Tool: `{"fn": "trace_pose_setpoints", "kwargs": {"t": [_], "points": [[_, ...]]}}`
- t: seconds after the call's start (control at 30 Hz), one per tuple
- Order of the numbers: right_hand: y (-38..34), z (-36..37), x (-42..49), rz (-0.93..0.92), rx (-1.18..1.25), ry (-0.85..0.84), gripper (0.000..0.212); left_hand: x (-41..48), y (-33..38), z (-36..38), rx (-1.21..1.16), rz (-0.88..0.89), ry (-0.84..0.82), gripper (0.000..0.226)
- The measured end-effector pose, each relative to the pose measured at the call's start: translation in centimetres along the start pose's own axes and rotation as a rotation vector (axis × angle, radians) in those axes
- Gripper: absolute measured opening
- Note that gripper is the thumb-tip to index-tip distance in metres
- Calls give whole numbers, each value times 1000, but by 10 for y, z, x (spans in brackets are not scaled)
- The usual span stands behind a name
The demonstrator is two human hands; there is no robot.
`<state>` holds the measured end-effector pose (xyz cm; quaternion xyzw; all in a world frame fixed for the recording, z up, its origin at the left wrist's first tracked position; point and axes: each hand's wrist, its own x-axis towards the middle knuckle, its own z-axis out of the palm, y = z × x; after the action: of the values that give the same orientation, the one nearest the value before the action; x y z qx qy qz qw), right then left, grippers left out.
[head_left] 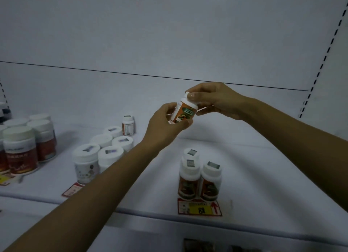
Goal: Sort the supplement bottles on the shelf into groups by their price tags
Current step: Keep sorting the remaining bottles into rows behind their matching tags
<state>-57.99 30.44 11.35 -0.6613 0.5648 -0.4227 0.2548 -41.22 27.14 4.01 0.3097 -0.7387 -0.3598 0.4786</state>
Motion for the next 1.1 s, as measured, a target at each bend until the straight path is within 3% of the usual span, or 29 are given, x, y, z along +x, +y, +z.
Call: {"fn": "trace_pose_setpoints", "kwargs": {"t": [0.17,0.3,0.37,0.63,0.87,1.0,1.1], "points": [[27,-11,-14,76,-91,13,25,-18,-5,17,227,-70,-166,62],[48,-11,-25,127,-277,54,25,-34,1,26,382,-64,-498,78],[58,-7,-32,143,-353,20,29,-37,3,30,542,-47,-579,86],[79,13,-51,250,-333,-220,31,-44,4,40,819,-40,-675,74],[80,7,-51,295,-308,-248,39,-31,15,38,915,-66,-775,80],[67,2,-35,266,-327,-194,43,0,22,19,941,-56,-737,90],[54,8,-13,243,-377,-179,41,25,20,-6,949,-39,-674,83]]}}
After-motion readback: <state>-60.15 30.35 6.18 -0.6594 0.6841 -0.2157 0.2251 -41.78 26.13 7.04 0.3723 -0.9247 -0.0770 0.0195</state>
